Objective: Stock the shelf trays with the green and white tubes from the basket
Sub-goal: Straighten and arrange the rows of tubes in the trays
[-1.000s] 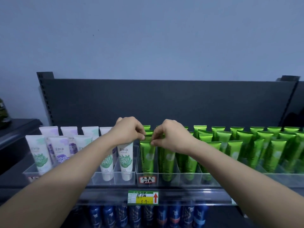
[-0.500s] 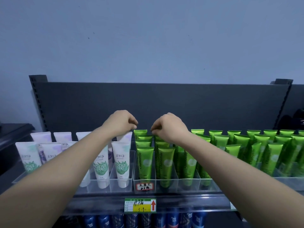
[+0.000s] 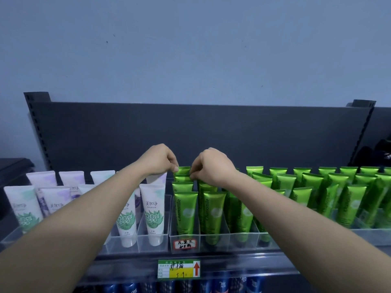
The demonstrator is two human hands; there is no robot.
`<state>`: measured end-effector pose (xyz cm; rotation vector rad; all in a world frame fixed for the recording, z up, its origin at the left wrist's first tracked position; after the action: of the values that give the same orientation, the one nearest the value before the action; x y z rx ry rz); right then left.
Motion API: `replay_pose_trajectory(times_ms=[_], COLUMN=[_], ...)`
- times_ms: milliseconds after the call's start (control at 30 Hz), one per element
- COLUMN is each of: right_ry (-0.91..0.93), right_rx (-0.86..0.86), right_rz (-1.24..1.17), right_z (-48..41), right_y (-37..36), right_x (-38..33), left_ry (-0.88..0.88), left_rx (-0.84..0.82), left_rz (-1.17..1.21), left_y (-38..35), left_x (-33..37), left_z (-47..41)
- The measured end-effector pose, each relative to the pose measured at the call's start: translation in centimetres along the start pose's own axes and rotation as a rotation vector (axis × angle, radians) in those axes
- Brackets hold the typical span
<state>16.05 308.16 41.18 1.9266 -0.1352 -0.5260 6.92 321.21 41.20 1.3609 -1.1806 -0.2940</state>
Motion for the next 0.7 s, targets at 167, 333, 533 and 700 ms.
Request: replay_pose_trajectory(times_ms=[167,333,533,700], right_ry=[0.005,0.045,0.05,0.058], right_rx=[0.021,0.051,0.066,0.056], right_rz=[-0.01,0.002,-0.017,0.042], right_z=[0.0,0.25,0.39,0.18], right_y=[-0.18,-0.23,-0.5,-0.42], right_x=[-0.01,-0.15,-0.25,-0.48], left_ry=[-0.019,-0.019,-0.018,-0.008], left_rx=[-0.01,0.02,0.034,0.019], left_rz=[0.029,0.069,0.081,0.073], left_y=[-0.19,-0.24,-0.55,-0.5], left_x=[-0.02,-0.22,-0.2,0.03], left_z=[-0.13,0.05,0.22,0.03])
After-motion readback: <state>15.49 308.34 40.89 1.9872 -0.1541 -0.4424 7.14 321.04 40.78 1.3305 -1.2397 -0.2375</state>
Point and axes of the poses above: each hand's wrist, its own z-axis away from the middle knuckle, its own y-axis out of the back of the hand, x = y × z, the point moved 4 cm from there along -z, towards the middle knuckle, and after that the axes turned 2 degrees about x, right-handed, at the moved point
